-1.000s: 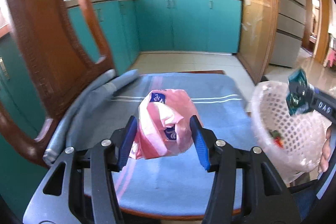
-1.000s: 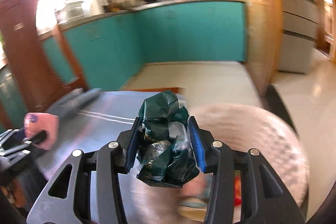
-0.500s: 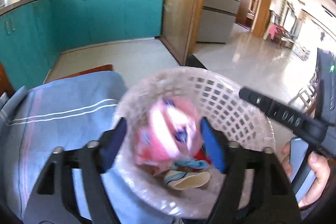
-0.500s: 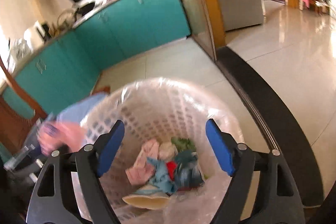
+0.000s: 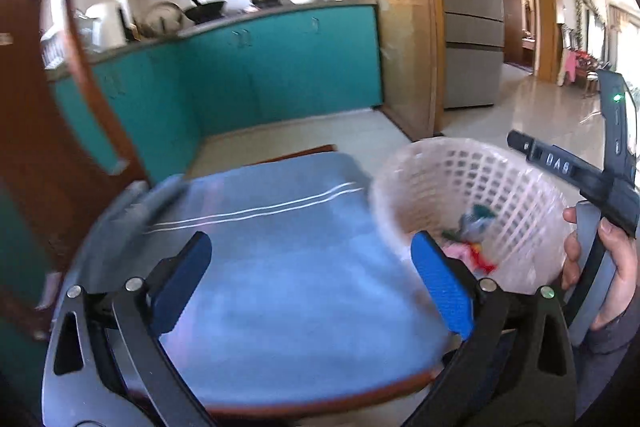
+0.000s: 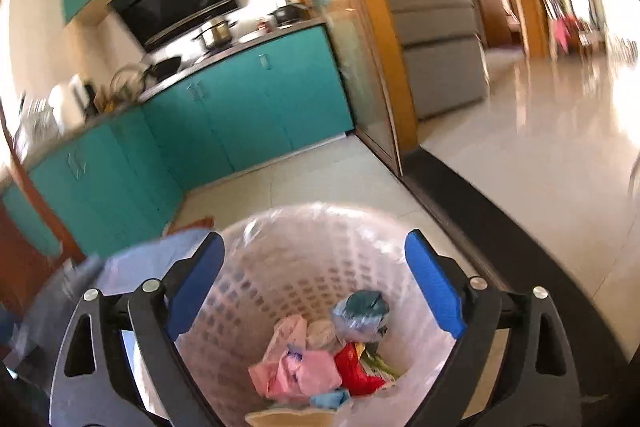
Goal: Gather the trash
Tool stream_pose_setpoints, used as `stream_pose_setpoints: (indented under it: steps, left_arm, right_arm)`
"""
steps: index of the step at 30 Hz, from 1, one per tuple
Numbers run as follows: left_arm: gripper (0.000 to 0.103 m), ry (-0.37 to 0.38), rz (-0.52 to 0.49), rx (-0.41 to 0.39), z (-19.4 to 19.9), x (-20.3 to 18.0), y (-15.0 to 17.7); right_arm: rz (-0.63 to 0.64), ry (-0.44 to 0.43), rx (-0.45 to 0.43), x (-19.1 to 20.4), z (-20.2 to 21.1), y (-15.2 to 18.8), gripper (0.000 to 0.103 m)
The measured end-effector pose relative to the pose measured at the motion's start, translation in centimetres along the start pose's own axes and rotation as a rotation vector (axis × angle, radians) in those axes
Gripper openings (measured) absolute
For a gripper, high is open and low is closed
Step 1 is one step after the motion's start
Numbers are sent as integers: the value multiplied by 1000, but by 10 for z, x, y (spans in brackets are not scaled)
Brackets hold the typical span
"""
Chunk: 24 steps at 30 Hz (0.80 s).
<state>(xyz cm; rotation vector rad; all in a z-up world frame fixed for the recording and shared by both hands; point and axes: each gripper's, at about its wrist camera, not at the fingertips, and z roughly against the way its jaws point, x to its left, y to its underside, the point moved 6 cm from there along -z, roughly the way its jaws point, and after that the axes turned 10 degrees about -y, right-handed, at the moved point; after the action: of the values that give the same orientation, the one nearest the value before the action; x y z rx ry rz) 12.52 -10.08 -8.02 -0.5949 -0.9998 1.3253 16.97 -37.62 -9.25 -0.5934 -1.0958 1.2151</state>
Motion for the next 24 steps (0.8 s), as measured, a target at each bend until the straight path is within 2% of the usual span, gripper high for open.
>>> stream_pose_setpoints:
  steps: [3,5,7,11,14,19,24]
  left_arm:
    - [100,-76,-6,-23,22,37,11]
    - [100,-131,22,-18,34,66,19]
    - [100,-149,70,-16,45,88,23]
    - [100,-163,155,-49,70,120,26]
    - [100,-162,169,-63,82,127,27]
    - [100,-147,175,-89,95,127,26]
    - [100,-113,174,-109,104,120,24]
  right_arm:
    - [76,-42,40,36,19,27,90]
    - [145,-87,62,70,46,43,92]
    - [206,-98,41,101,77,49,100]
    - [322,-108,-19,152,120,41,100]
    - [358,-126,-65,179,143,29,100]
    - [356,-144,-80,192,163,28,100]
    - [412,-116,-97,201,183,31,100]
